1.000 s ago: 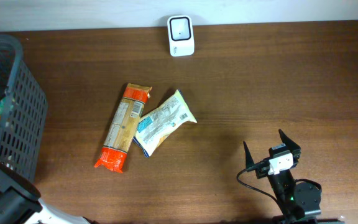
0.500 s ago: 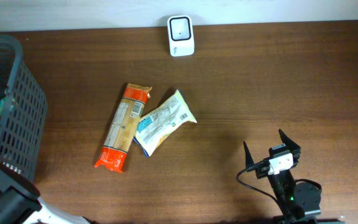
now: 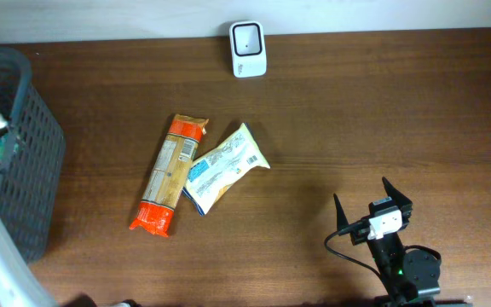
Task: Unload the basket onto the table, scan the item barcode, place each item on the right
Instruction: 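Grasp a white tube from the basket with the left gripper, then lay the white tube next to the red-orange package and release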
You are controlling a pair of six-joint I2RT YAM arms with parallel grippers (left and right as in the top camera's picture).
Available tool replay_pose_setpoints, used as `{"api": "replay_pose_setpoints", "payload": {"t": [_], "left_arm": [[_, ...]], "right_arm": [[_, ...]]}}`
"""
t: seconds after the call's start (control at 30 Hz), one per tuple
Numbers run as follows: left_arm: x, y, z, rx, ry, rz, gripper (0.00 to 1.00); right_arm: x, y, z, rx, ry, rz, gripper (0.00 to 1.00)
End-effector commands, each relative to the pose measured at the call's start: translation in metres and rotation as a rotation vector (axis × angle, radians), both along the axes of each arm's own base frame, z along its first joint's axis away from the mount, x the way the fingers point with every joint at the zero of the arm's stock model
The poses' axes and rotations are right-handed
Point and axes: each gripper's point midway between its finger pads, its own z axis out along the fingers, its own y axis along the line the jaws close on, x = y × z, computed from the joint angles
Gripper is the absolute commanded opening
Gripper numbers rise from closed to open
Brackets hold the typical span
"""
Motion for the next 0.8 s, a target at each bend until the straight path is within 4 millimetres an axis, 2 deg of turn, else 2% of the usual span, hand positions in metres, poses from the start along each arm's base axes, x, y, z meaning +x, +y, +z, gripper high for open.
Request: {"api": "replay_pose_setpoints", "payload": {"t": [0.0, 0.03, 0.1, 0.17, 0.27, 0.33, 0.4, 0.47, 0.53, 0.63, 0.77], "left_arm": [[0.002, -0.109, 0.02, -0.047, -0.021, -0.268, 0.0], [0.003, -0.141, 0.006, -0.074, 0.035, -0.347, 0.0], [0.004, -0.177, -0.021, -0.117, 0.129, -0.426, 0.0], [0.004, -0.215, -0.062, -0.169, 0.264, -0.498, 0.0], [0.003, -0.245, -0.123, -0.229, 0.434, -0.526, 0.0], [0.002, -0.253, -0.159, -0.251, 0.525, -0.526, 0.0], [0.0, -0.249, -0.2, -0.247, 0.621, -0.487, 0.0], [-0.002, -0.228, -0.241, -0.195, 0.711, -0.367, 0.0], [-0.006, -0.216, -0.273, -0.165, 0.767, -0.322, 0.0], [-0.009, -0.195, -0.3, -0.163, 0.794, -0.244, 0.0], [-0.018, -0.18, -0.33, -0.171, 0.832, -0.202, 0.0]], "right_arm": [[0.001, -0.003, -0.003, 0.003, 0.004, -0.012, 0.99], [0.001, -0.003, -0.003, 0.003, 0.004, -0.012, 0.99], [0.001, -0.003, -0.003, 0.003, 0.004, -0.012, 0.99], [0.001, -0.003, -0.003, 0.003, 0.005, -0.012, 0.99], [0.001, -0.003, -0.003, 0.003, 0.004, -0.012, 0.99], [0.001, -0.003, -0.003, 0.003, 0.004, -0.012, 0.99], [0.001, -0.003, -0.003, 0.003, 0.004, -0.012, 0.99], [0.001, -0.003, -0.003, 0.003, 0.005, -0.012, 0.99], [0.001, -0.003, -0.003, 0.003, 0.004, -0.012, 0.99], [0.001, -0.003, -0.003, 0.003, 0.004, -0.012, 0.99], [0.001, -0.003, -0.003, 0.003, 0.004, -0.012, 0.99]]}}
